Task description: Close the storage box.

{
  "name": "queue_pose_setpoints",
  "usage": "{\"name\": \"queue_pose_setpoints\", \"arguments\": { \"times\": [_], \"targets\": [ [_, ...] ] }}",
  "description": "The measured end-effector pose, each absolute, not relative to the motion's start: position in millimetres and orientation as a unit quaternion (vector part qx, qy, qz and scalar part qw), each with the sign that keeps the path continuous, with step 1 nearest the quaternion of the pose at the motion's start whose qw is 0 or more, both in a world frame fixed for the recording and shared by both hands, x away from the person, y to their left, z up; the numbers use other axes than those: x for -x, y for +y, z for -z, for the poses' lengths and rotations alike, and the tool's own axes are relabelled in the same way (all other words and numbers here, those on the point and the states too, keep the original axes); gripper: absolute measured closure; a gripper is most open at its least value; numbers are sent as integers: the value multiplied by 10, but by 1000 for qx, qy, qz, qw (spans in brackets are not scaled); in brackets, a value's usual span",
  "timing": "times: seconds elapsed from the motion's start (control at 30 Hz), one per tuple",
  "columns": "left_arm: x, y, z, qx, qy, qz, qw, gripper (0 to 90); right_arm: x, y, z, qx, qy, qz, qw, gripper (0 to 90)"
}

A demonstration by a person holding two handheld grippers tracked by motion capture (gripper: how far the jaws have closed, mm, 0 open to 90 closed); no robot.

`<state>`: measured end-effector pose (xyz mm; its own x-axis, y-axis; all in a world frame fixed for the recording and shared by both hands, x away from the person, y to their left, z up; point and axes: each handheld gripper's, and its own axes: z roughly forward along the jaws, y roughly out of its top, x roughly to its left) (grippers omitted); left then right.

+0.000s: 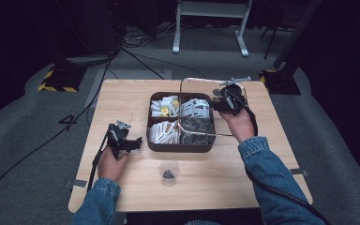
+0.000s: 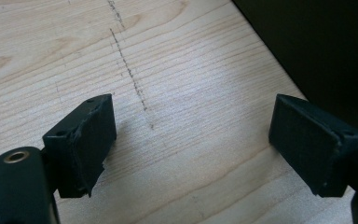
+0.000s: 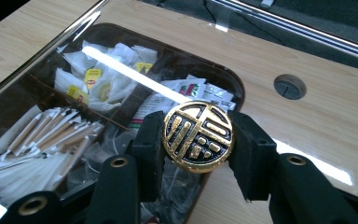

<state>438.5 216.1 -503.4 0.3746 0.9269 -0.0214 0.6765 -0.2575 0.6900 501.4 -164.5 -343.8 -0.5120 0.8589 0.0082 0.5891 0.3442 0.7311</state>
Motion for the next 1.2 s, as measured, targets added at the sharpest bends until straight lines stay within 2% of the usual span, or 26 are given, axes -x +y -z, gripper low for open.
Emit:
{"name": "queue_pose_setpoints", "arguments": {
  "times": [1.2],
  "targets": [
    [-4380, 2159, 5035, -766, 524, -200, 314, 153, -5130, -890, 3651, -436, 815, -349, 153, 579]
  ]
}}
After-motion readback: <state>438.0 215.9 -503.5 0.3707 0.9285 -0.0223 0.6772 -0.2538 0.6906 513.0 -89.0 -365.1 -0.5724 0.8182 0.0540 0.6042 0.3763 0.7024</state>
